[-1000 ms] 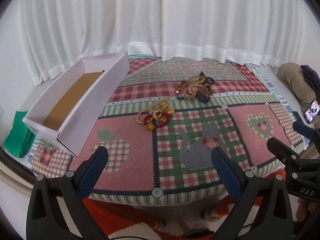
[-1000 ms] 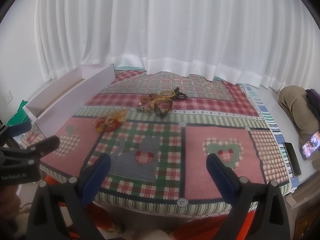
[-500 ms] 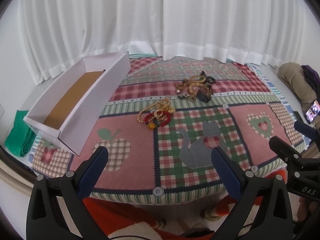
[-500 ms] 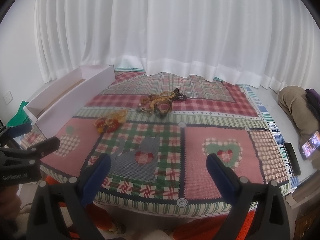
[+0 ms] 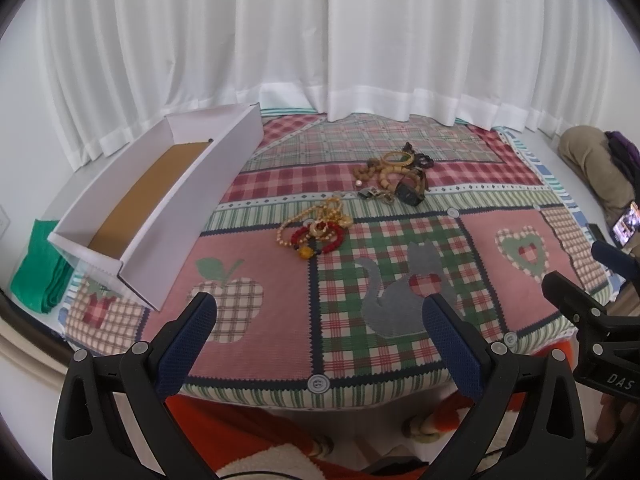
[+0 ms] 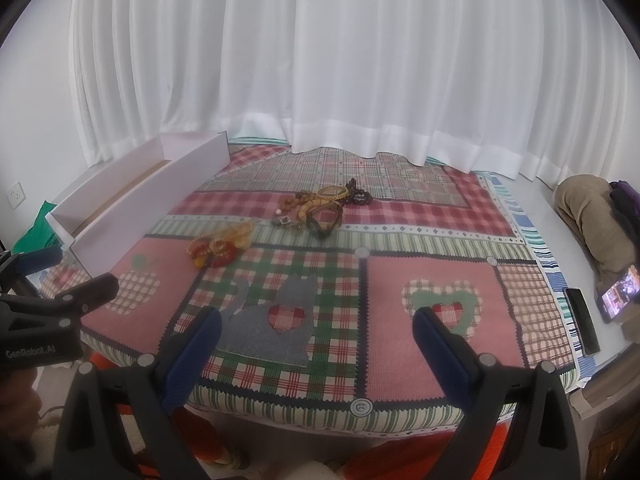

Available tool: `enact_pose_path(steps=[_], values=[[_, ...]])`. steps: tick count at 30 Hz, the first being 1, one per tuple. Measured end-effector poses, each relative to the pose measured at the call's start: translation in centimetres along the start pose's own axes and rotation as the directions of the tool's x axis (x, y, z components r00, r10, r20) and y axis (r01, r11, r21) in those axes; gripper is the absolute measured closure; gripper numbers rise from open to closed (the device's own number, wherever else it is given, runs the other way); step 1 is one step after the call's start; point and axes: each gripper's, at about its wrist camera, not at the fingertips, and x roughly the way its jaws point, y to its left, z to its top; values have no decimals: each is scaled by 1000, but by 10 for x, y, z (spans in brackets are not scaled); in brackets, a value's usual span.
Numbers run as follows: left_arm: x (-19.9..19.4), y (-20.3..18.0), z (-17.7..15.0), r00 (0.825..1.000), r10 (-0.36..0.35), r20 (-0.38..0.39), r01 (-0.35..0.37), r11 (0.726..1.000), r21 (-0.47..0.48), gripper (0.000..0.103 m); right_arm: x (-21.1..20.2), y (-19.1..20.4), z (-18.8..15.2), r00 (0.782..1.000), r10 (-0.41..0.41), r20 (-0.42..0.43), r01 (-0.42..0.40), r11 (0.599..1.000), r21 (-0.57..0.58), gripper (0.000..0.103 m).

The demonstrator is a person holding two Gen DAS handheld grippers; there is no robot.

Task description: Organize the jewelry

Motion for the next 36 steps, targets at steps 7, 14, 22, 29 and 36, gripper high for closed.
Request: enact_pose_path(steps=[7, 14, 22, 29, 36], values=[[1, 7, 2, 1000, -5, 1, 5, 1000, -6, 1, 0, 0, 1, 1000, 0, 1, 0, 1000, 1, 5], [3, 8, 2, 1000, 5, -3, -5, 1000, -11, 1, 1, 0, 2, 1000, 0, 4, 0, 1000, 2, 5], [0, 4, -1, 1000, -15, 3, 15, 1000, -3, 1, 1, 0, 0, 1000, -1, 6, 1, 1000, 2, 5], [-7, 4, -1, 999, -30, 39, 30, 1000, -2, 1, 3, 1, 1, 1000, 2, 9, -2, 1000, 2, 5], [-10, -1, 0, 998, 3, 57, -5, 1000, 28, 1, 3, 2, 0, 1000, 2, 19, -2, 1000, 6, 5]])
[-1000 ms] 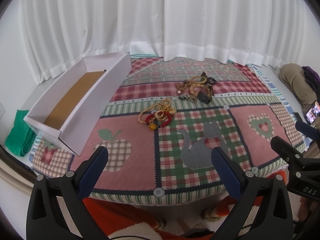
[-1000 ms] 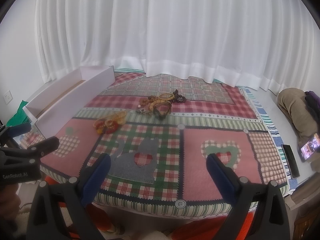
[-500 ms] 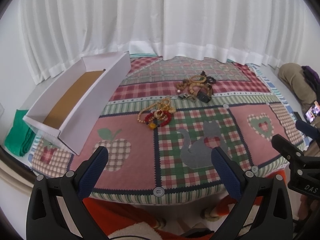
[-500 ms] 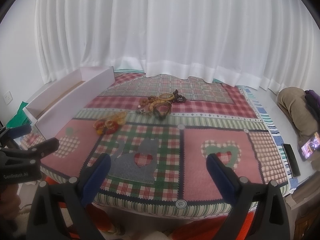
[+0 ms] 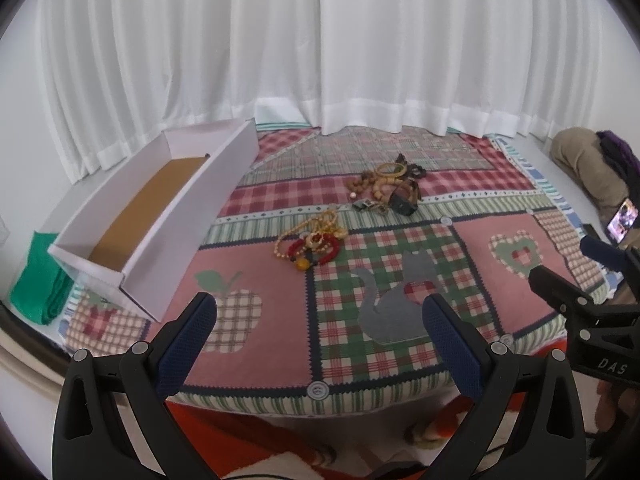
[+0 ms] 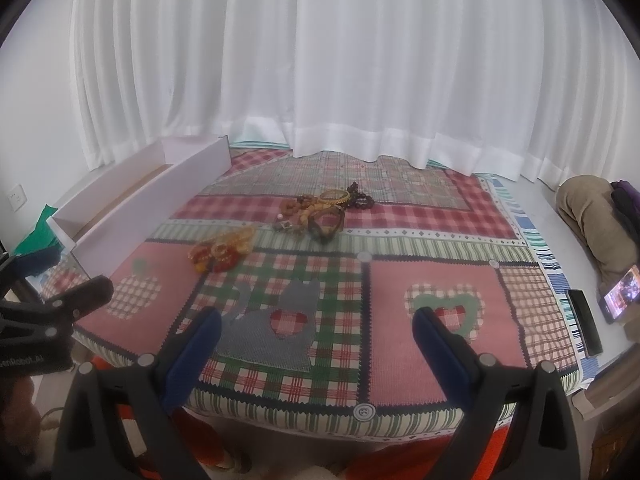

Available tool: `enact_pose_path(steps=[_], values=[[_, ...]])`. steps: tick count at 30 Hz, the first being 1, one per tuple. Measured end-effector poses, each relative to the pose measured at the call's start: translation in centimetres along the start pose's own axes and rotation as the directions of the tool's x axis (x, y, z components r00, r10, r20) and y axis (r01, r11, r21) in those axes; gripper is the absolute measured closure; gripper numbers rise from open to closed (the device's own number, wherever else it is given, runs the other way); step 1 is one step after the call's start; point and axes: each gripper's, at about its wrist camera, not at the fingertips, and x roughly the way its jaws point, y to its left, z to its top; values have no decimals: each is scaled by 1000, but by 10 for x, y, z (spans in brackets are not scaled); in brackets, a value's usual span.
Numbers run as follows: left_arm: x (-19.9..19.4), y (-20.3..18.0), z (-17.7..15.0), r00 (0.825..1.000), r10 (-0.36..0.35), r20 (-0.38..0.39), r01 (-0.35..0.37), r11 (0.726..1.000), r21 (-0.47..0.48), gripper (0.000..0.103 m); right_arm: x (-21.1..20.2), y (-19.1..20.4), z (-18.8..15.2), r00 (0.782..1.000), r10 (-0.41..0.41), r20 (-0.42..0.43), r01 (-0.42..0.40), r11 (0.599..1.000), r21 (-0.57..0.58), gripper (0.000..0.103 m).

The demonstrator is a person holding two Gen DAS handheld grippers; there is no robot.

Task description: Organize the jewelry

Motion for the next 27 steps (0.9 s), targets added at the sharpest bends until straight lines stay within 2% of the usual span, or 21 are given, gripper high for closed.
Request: enact_pose_path(steps=[3, 7, 10, 18, 20, 23, 27], values=[[1, -2, 0, 1000, 22, 0, -22, 1000, 13, 1, 1, 0, 0, 1000, -1, 0, 1, 1000, 2, 5], [7, 0, -1, 1000, 2, -22, -2, 1000, 5, 1, 1, -2, -1, 1000, 1, 0, -1, 1000, 2, 5], [6, 4, 1, 1000, -3, -10, 3, 1000, -1, 1, 2, -2, -1, 1000, 1, 0, -1, 1000, 0, 5], [21, 33, 11, 1000, -12, -23, 11, 1000, -15, 1, 7, -3, 2, 1000, -2, 2, 2, 1000, 0, 5], [25, 40, 13, 999, -20, -25, 20, 1000, -4, 1, 9, -5, 6, 1000, 1, 4, -1, 1000, -3, 5], [36, 55, 22, 995, -85, -46, 85, 996, -4, 1, 13, -9, 15, 1000, 14, 10, -14, 1000, -20, 5], [58, 57, 32, 991, -114, -73, 117, 993, 36, 1, 24, -16, 33, 996, 90, 3, -90, 994, -65, 5]])
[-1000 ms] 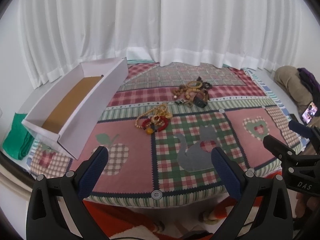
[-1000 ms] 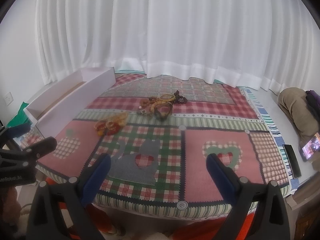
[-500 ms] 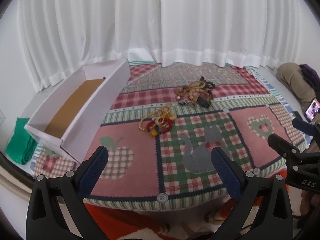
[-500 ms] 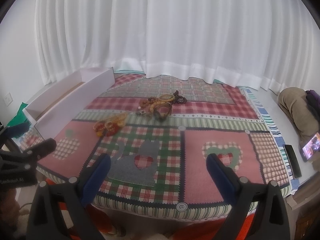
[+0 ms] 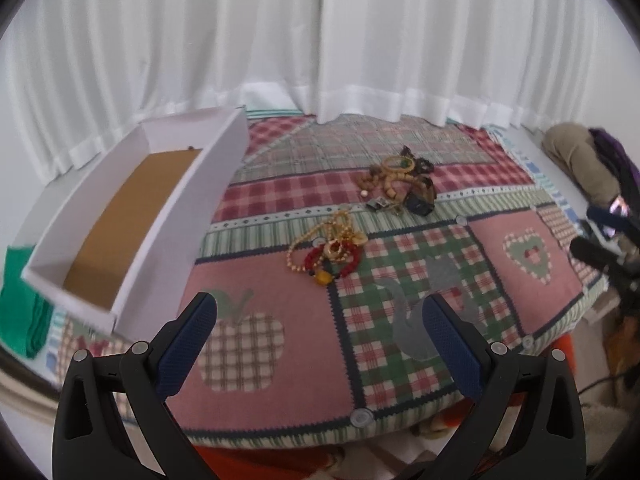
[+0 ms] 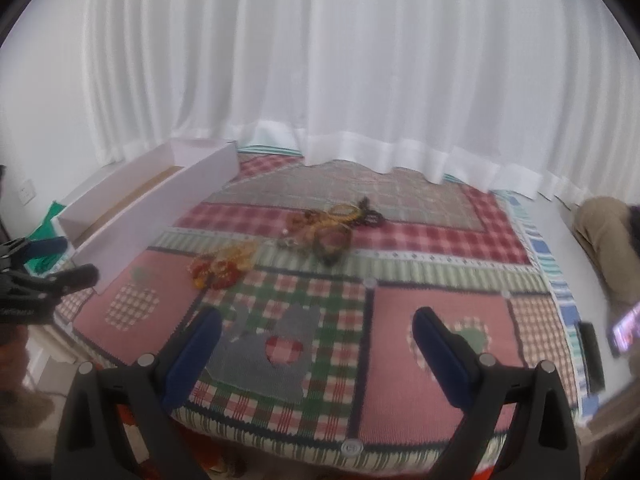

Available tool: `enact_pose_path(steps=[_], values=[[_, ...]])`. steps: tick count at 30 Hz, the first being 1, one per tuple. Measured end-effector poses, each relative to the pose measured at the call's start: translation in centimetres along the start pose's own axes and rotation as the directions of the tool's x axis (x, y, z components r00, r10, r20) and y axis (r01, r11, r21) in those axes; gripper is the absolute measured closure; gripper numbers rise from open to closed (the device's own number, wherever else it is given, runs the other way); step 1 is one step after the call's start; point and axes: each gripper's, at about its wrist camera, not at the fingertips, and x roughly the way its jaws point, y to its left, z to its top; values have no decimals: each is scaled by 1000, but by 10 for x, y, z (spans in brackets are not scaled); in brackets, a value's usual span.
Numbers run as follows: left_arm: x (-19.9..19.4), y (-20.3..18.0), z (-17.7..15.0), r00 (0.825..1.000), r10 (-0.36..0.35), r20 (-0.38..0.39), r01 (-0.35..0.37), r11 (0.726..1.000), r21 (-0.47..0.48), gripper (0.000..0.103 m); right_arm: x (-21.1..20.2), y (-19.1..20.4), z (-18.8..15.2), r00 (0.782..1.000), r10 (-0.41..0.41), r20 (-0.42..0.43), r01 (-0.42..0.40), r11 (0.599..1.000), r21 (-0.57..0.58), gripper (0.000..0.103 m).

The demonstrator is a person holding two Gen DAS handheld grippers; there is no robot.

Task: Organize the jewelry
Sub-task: 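Grasp the gold oval earrings with the left tool while the right tool grasps a small dark piece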

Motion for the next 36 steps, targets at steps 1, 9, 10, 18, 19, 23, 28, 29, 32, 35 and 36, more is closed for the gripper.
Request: enact_pose_path(steps=[1, 9, 10, 18, 19, 23, 28, 29, 32, 35, 36], values=[[8, -2, 3, 1000, -6, -1, 6, 1000, 20, 1, 5, -2, 4, 1000, 21, -7, -21, 1000, -12, 5], [85, -6, 28, 991, -105, -86, 111, 992, 66, 1, 84, -10, 20, 983, 88, -159, -108, 986, -125, 5], [94, -5, 31, 989, -115, -96, 122, 990, 70, 1, 95, -13, 20, 978, 105, -180, -127, 985, -118, 5], [144, -7, 41, 981, -117, -157, 136, 984, 119, 1, 146, -34, 37, 948, 196, -251, -225, 970, -90, 5], [149, -8, 42, 980, -113, -162, 134, 983, 126, 1, 152, -34, 39, 944, 206, -259, -235, 968, -87, 5], [168, -5, 45, 974, -119, -192, 145, 981, 130, 2, 183, -31, 51, 927, 235, -292, -273, 957, -96, 8], [180, 2, 46, 967, -132, -217, 163, 977, 136, 2, 214, -23, 58, 914, 228, -334, -283, 951, -125, 9], [182, 1, 46, 966, -133, -220, 167, 975, 144, 2, 218, -22, 58, 912, 227, -342, -286, 949, -131, 9], [190, -4, 46, 965, -133, -224, 176, 968, 181, 10, 229, -15, 60, 906, 221, -360, -293, 942, -161, 9], [205, -6, 45, 959, -124, -255, 175, 966, 189, 26, 241, -11, 62, 901, 213, -379, -296, 939, -176, 9], [208, -5, 44, 958, -122, -260, 173, 968, 183, 31, 246, -10, 63, 897, 209, -390, -297, 937, -182, 9]])
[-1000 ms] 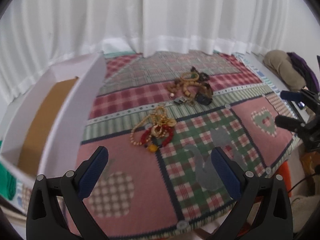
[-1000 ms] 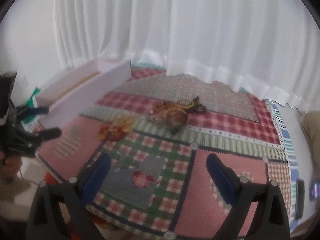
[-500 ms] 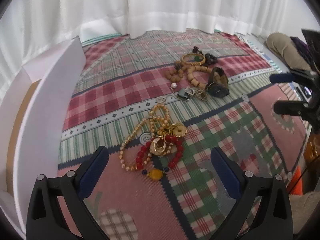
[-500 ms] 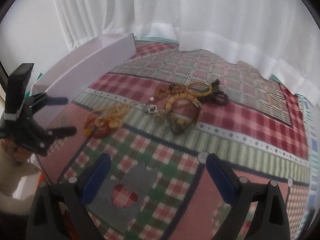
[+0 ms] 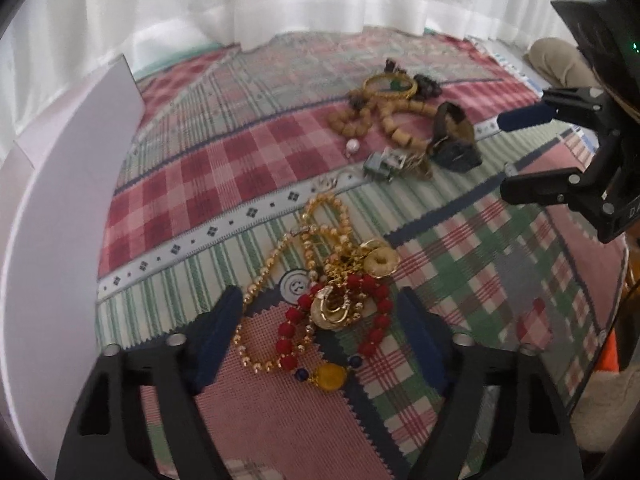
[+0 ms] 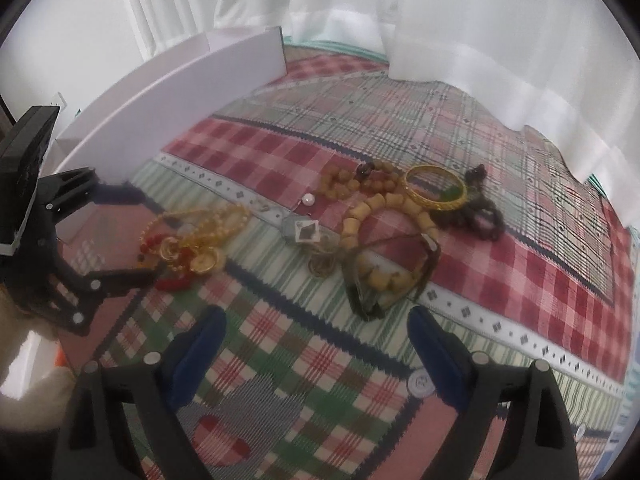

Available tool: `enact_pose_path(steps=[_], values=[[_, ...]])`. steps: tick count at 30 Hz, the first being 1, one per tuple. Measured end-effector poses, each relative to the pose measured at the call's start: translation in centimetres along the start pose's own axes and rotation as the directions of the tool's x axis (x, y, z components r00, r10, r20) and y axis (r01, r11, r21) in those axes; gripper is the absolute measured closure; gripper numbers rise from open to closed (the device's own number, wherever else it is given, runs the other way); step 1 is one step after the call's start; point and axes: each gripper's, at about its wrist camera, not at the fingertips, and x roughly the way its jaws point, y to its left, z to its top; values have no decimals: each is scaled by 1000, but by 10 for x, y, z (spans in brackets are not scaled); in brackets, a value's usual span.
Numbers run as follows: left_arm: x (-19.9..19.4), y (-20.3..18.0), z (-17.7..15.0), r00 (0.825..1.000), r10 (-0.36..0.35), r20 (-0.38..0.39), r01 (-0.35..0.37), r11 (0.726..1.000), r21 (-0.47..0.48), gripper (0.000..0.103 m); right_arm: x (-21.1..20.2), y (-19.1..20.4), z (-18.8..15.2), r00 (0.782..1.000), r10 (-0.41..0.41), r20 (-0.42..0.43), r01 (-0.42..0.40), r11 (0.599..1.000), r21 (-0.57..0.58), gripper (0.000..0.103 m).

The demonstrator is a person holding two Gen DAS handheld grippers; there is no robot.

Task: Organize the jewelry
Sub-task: 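Grasp the gold oval earrings with the left tool while the right tool grasps a small dark piece, then carry both held pieces over the white box and open both tools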

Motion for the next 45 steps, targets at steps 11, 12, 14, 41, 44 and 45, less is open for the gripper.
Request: enact_pose_path(steps=[11, 12, 14, 41, 44, 45], values=[[13, 2, 3, 999, -27, -33, 27, 1000, 1, 90, 31, -3, 13, 998, 1, -68, -3, 1000, -28, 94], [9, 4, 2, 999, -40, -27, 40, 999, -17, 94, 29, -4, 13, 998, 13, -63, -14, 1000, -14, 98], [-1, 8, 3, 997, -72, -13, 71, 996, -45, 94, 19, -5, 11, 999, 6, -43, -6, 1000, -1, 101], [-135, 31, 7, 978, -144, 153, 182, 945, -270, 94, -7, -21, 14, 999, 18, 29, -22, 988, 154, 42], [-144, 40, 2, 978, -131, 160, 175, 936, -305, 94, 17, -21, 18, 999, 23, -28, -17, 984, 177, 82], [-149, 44, -1, 979, -124, 162, 170, 934, -315, 94, 14, -20, 18, 1000, 5, -28, 0, 984, 178, 82]])
